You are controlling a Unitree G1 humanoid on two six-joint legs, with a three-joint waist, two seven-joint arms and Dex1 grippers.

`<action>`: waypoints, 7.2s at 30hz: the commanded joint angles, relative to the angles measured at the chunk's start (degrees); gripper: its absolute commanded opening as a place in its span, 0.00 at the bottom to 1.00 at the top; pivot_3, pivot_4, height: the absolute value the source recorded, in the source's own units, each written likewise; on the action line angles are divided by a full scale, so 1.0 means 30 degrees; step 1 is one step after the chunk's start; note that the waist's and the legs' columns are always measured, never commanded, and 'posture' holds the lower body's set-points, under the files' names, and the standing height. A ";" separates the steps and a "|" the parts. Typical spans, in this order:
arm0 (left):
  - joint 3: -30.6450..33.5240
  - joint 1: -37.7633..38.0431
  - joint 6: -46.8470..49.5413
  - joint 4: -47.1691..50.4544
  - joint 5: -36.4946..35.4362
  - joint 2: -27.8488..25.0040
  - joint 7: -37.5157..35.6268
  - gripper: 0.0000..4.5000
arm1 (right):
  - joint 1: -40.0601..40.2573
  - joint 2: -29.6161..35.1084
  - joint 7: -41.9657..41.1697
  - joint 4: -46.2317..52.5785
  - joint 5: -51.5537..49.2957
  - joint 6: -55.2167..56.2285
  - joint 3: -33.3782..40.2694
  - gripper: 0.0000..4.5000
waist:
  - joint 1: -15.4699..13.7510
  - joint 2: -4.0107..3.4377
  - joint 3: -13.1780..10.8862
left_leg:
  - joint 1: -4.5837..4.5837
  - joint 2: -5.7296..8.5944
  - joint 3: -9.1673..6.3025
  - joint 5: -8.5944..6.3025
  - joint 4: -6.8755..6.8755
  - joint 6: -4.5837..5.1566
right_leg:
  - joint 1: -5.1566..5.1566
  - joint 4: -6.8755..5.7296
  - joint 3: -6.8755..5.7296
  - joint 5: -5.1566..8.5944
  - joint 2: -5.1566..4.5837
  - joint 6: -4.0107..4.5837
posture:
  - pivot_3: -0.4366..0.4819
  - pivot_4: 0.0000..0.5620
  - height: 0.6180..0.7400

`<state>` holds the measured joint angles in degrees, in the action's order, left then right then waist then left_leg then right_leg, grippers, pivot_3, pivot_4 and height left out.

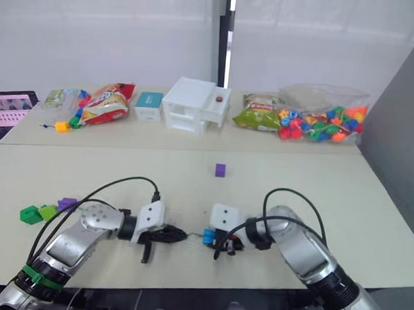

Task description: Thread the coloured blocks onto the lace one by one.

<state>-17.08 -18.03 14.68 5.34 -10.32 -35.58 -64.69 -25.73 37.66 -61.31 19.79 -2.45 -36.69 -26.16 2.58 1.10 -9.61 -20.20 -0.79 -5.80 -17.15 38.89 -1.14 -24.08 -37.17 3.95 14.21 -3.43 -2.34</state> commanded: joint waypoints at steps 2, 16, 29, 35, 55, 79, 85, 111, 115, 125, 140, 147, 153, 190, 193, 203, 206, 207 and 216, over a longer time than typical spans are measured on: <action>-0.0377 0.0049 -0.0160 -0.0069 0.0196 0.0343 0.0029 0.00 | 0.0247 0.0058 -0.0056 0.0123 -0.0067 -0.0316 -0.0489 0.30 | -0.0021 0.0000 0.0001 | 0.0000 0.0000 0.0000 0.0000 0.0001 0.0000 | 0.0002 0.0001 -0.0001 0.0000 0.0000 0.0000 | 0.48 0.27 1.00; -0.0962 -0.0753 0.0012 0.0196 0.0570 0.1341 0.0104 0.00 | -0.0578 -0.1039 0.0311 -0.0525 0.0233 -0.0451 -0.1232 0.30 | 0.0077 0.0003 0.0005 | 0.0002 -0.0002 0.0002 0.0000 0.0002 0.0000 | -0.0002 -0.0002 -0.0001 0.0000 0.0004 0.0000 | 0.48 0.27 1.00; 0.0503 -0.0780 0.1547 0.0849 -0.0082 0.0807 0.0924 0.19 | -0.0863 -0.1484 0.0374 -0.0950 0.0713 -0.0487 -0.1728 0.30 | 0.0143 0.0002 0.0009 | 0.0013 -0.0011 0.0002 0.0002 0.0004 0.0001 | -0.0007 -0.0010 -0.0001 0.0000 0.0013 0.0001 | 0.48 0.27 1.00; 0.0723 -0.1093 0.2620 0.1911 -0.0857 0.0399 0.0414 0.63 | -0.0893 -0.1676 0.0745 -0.0671 0.0370 -0.1163 -0.1107 0.48 | 0.0132 0.0002 0.0009 | 0.0009 -0.0008 -0.0001 0.0002 0.0004 0.0000 | -0.0009 -0.0018 0.0000 -0.0001 0.0010 0.0001 | 0.48 0.27 1.00; 0.0122 -0.0955 0.4405 0.2582 -0.2181 -0.1615 -0.2040 0.91 | 0.0143 0.0546 0.1761 0.1328 -0.0365 -0.2143 0.0517 0.99 | -0.0048 0.0003 0.0004 | -0.0028 0.0010 0.0001 -0.0003 0.0001 0.0007 | -0.0021 0.0009 -0.0001 0.0000 -0.0008 -0.0001 | 0.48 0.27 1.00; 0.1541 -0.1758 0.5535 0.2540 -0.3800 -0.1210 -0.1030 0.96 | 0.0742 0.0209 0.3268 0.2696 -0.0731 -0.3596 0.0479 1.00 | -0.0037 0.0004 0.0004 | -0.0030 0.0010 -0.0002 -0.0003 0.0002 0.0006 | -0.0020 0.0011 -0.0001 -0.0001 -0.0009 -0.0001 | 0.48 0.27 1.00; 0.0811 -0.1611 0.4870 0.2276 -0.2883 -0.1577 -0.1314 0.96 | 0.0806 0.0253 0.3407 0.2759 -0.0775 -0.3648 0.0462 1.00 | -0.0037 0.0004 0.0004 | -0.0030 0.0010 -0.0001 -0.0003 0.0002 0.0006 | -0.0022 0.0011 -0.0001 -0.0001 -0.0008 0.0000 | 0.48 0.27 1.00; -0.0219 -0.1738 0.2693 0.0310 -0.1701 -0.0791 -0.1889 0.96 | 0.0575 0.0152 0.4252 0.3422 -0.1999 -0.4894 0.1755 1.00 | -0.0057 0.0003 0.0004 | -0.0035 0.0012 -0.0001 -0.0003 0.0004 0.0006 | -0.0022 0.0011 -0.0001 -0.0001 -0.0010 -0.0001 | 0.48 0.27 1.00; -0.0153 -0.1750 0.2808 0.0460 -0.1749 -0.0816 -0.1841 0.96 | 0.0551 0.0493 0.4243 0.3136 -0.2109 -0.4592 0.1841 1.00 | -0.0059 0.0003 0.0004 | -0.0035 0.0013 -0.0002 -0.0003 0.0003 0.0006 | -0.0022 0.0010 -0.0002 -0.0001 -0.0010 -0.0001 | 0.48 0.27 1.00; 0.0475 -0.1620 0.2279 0.0567 -0.1969 -0.0251 -0.1023 0.96 | 0.0425 0.0029 0.4206 0.3263 -0.2372 -0.4441 0.1469 1.00 | -0.0060 0.0004 0.0004 | -0.0036 0.0012 -0.0002 -0.0003 0.0003 0.0006 | -0.0023 0.0010 -0.0001 -0.0001 -0.0010 -0.0001 | 0.48 0.27 1.00; 0.1089 -0.2080 0.1985 -0.0054 -0.2252 0.0753 -0.0485 0.96 | 0.0571 -0.0160 0.4689 0.3530 -0.2725 -0.4718 0.1209 1.00 | -0.0074 0.0004 0.0004 | -0.0036 0.0013 -0.0002 -0.0003 0.0004 0.0006 | -0.0023 0.0010 -0.0001 -0.0001 -0.0012 -0.0001 | 0.48 0.27 1.00; 0.1480 -0.2025 0.2426 0.0071 -0.2712 0.0748 -0.0732 0.96 | 0.0643 -0.0094 0.4845 0.3553 -0.2775 -0.4687 0.1218 1.00 | -0.0066 0.0004 0.0004 | -0.0036 0.0013 -0.0003 -0.0003 0.0004 0.0006 | -0.0023 0.0009 -0.0001 -0.0001 -0.0012 0.0000 | 0.48 0.27 1.00; 0.1057 -0.1778 0.2291 0.0088 -0.2441 0.0156 -0.1194 0.96 | 0.0824 0.0020 0.4935 0.3709 -0.2731 -0.4886 0.1146 1.00 | -0.0064 0.0003 0.0004 | -0.0036 0.0013 -0.0003 -0.0003 0.0003 0.0006 | -0.0024 0.0009 -0.0001 -0.0001 -0.0012 0.0000 | 0.48 0.27 1.00; 0.0929 -0.0896 0.1946 0.0576 -0.2215 -0.0081 -0.1177 0.96 | 0.2343 -0.1641 0.9341 0.7321 -0.3103 -0.9735 0.1010 1.00 | -0.0069 0.0003 0.0004 | -0.0036 0.0012 -0.0005 -0.0003 0.0003 0.0006 | -0.0024 0.0013 -0.0001 -0.0001 -0.0012 -0.0001 | 0.48 0.27 1.00; 0.0920 -0.0889 0.1915 0.0565 -0.2209 -0.0071 -0.1189 0.96 | 0.1965 -0.2061 0.9715 0.7135 -0.3233 -0.9812 0.1246 1.00 | -0.0064 0.0003 0.0004 | -0.0035 0.0013 -0.0004 -0.0003 0.0002 0.0006 | -0.0025 0.0012 -0.0001 -0.0001 -0.0011 -0.0001 | 0.48 0.27 1.00; 0.0985 -0.0832 0.1875 0.0553 -0.2254 -0.0071 -0.1189 0.96 | 0.1373 -0.3763 1.0964 0.6639 -0.3454 -0.9986 0.0612 1.00 | -0.0056 0.0002 0.0004 | -0.0034 0.0012 -0.0006 -0.0003 -0.0002 0.0006 | -0.0028 0.0012 -0.0001 -0.0001 -0.0010 -0.0001 | 0.48 0.27 1.00; 0.1153 -0.0776 0.1835 0.0633 -0.2271 -0.0117 -0.1077 0.96 | 0.1227 -0.3958 1.1192 0.6517 -0.3465 -0.9975 0.0659 1.00 | -0.0054 0.0002 0.0004 | -0.0035 0.0013 -0.0007 -0.0003 -0.0002 0.0006 | -0.0028 0.0013 -0.0002 0.0000 -0.0011 -0.0001 | 0.48 0.27 1.00; 0.1285 -0.0789 0.1874 0.0676 -0.2418 -0.0097 -0.1090 0.96 | 0.1174 -0.3958 1.1221 0.6488 -0.3485 -0.9933 0.0720 1.00 | -0.0056 0.0001 0.0004 | -0.0035 0.0012 -0.0007 -0.0003 -0.0002 0.0006 | -0.0028 0.0012 -0.0002 -0.0001 -0.0011 -0.0001 | 0.48 0.27 1.00; 0.1818 -0.0831 0.3099 0.0952 -0.3784 -0.0064 -0.1491 0.96 | 0.1454 -0.3866 1.1228 0.6620 -0.3773 -0.9536 0.1157 1.00 | -0.0048 0.0001 0.0004 | -0.0035 0.0011 -0.0007 -0.0003 -0.0003 0.0006 | -0.0031 0.0011 -0.0002 -0.0001 -0.0011 -0.0001 | 0.48 0.27 1.00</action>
<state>-12.51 -20.29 23.52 6.27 -20.31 -35.44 -68.38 -21.43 26.08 -27.50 38.14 -12.71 -66.43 -24.01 2.43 1.11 -9.60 -20.31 -0.76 -5.82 -17.16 38.88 -1.12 -24.17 -37.14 3.94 14.21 -3.46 -2.34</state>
